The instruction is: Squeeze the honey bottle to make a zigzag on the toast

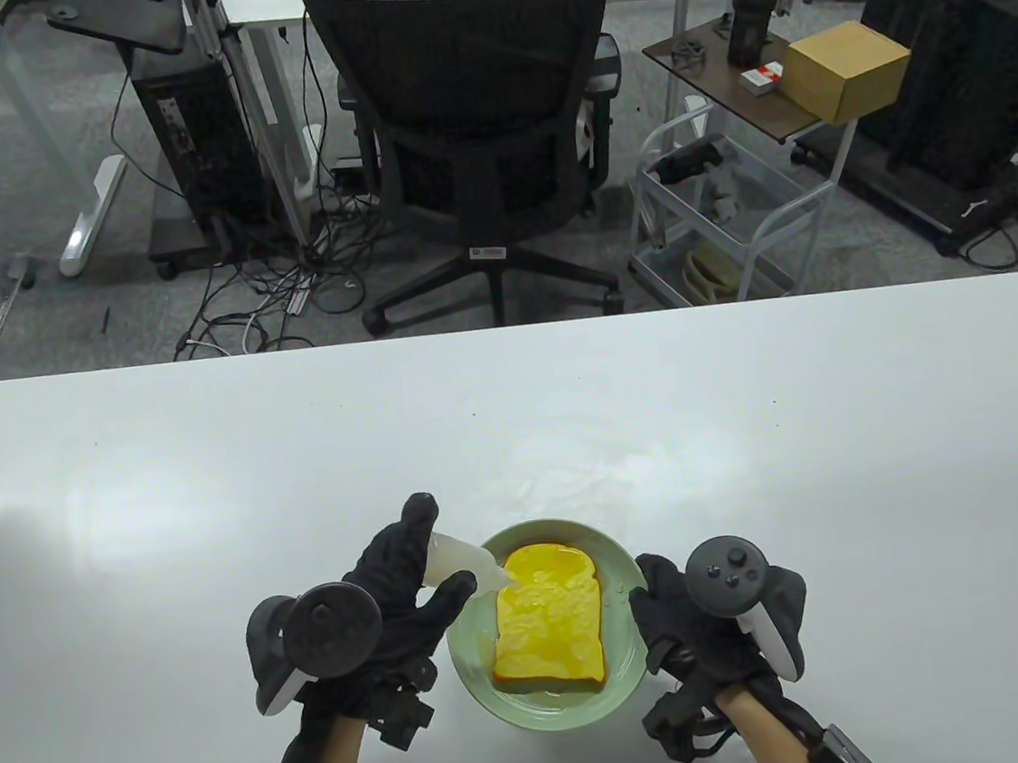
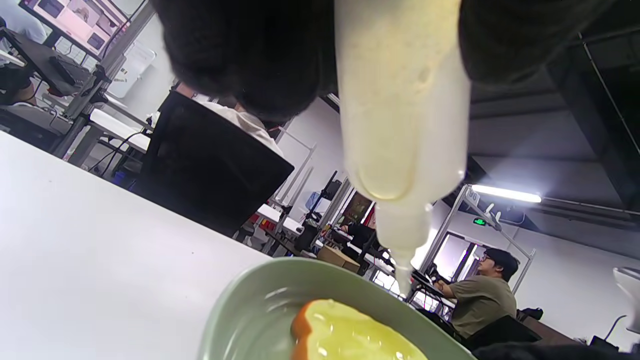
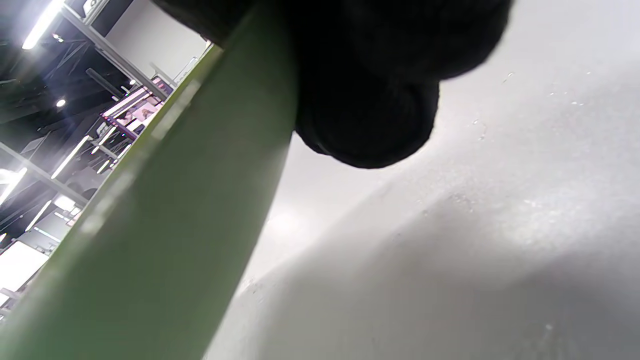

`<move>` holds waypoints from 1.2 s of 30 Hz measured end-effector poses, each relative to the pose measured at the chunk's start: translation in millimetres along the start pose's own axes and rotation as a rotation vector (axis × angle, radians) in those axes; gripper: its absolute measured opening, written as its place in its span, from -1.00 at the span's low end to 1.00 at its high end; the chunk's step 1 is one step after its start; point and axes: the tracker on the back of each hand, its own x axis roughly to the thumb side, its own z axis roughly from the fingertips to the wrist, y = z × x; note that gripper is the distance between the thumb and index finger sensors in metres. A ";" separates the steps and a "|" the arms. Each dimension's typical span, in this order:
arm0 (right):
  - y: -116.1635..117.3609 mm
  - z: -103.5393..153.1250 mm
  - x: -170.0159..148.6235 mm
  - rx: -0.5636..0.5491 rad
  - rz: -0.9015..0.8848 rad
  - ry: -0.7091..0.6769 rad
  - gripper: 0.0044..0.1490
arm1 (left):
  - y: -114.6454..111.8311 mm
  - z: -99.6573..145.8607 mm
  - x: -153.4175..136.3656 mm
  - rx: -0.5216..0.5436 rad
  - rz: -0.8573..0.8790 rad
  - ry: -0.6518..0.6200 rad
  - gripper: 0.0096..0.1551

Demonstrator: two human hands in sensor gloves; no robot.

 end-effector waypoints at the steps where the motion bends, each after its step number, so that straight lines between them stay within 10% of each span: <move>1: 0.6 0.2 1.0 0.008 0.002 -0.009 -0.36 | 0.3 0.2 -0.2 0.000 -0.001 0.001 0.05; 36: 2.7 6.0 10.0 0.010 -0.058 -0.099 -0.36 | 7.3 2.8 1.0 0.033 -0.051 0.022 0.03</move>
